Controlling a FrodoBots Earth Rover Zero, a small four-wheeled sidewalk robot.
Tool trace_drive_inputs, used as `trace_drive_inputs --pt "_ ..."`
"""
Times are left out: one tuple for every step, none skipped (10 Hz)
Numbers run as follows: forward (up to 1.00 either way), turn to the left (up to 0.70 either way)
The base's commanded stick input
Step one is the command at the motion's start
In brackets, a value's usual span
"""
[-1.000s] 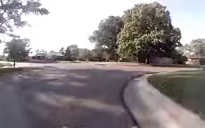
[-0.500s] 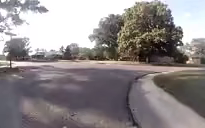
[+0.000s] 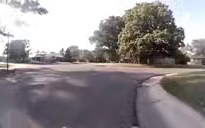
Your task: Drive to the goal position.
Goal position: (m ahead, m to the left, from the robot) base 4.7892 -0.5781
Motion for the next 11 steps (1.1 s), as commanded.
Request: trace_drive_inputs --pt "0.85 0.0" --pt "0.85 0.0" --pt "0.85 0.0" --pt "0.85 0.0" --pt "0.85 0.0" --pt "0.85 0.0" --pt "0.85 0.0" --pt "0.85 0.0" --pt "0.85 0.0" --pt "0.85 0.0" --pt "0.85 0.0"
